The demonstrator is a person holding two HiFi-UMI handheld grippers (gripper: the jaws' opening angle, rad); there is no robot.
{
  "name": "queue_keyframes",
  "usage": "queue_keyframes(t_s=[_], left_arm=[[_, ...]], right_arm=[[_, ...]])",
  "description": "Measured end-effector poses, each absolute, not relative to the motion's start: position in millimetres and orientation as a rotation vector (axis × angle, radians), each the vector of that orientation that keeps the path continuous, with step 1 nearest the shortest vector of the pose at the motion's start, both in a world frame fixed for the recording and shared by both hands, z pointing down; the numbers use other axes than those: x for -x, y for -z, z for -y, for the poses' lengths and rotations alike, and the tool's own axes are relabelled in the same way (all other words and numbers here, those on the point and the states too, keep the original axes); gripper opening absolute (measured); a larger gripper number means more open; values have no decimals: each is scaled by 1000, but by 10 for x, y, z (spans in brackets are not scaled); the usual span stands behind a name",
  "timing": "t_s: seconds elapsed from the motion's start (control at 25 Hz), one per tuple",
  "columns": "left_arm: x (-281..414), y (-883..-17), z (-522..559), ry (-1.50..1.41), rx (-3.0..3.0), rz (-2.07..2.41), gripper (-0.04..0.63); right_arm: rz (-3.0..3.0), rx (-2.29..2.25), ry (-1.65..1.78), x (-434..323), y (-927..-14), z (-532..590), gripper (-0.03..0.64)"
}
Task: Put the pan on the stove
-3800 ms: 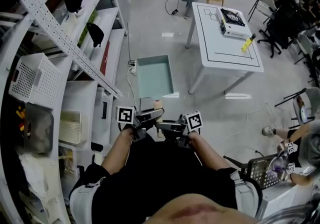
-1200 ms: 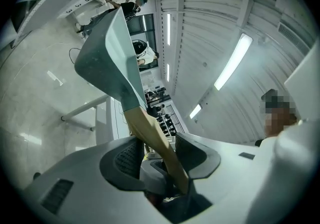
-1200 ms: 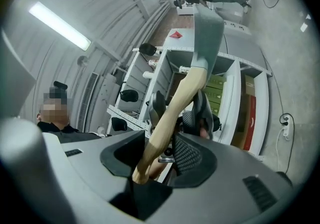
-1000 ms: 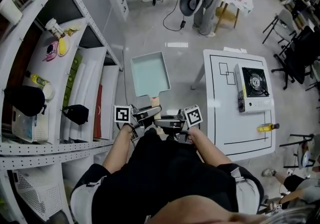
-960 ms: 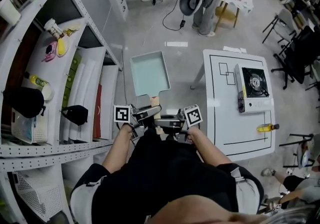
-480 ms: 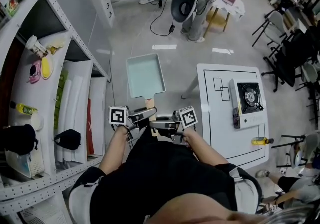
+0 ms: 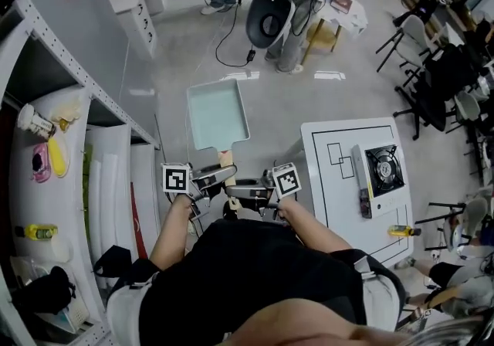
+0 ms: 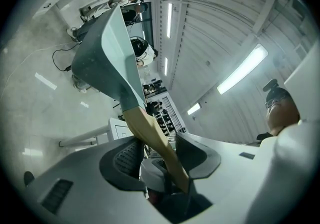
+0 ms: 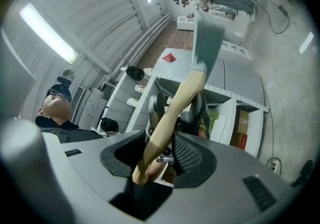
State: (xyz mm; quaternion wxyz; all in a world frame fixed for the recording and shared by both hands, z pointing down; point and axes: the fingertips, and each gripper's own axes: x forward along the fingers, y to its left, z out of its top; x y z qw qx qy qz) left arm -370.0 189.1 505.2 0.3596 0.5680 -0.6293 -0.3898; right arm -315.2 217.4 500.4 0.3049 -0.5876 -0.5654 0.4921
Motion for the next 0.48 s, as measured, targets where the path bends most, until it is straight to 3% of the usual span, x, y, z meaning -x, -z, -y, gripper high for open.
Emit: queue_keyframes(t_s=[0.48], left_arm=[[4512, -5051, -1703, 986, -1527, 1528, 201]], right_arm=[[1616, 1483, -1342, 3987, -5035, -2048, 181]])
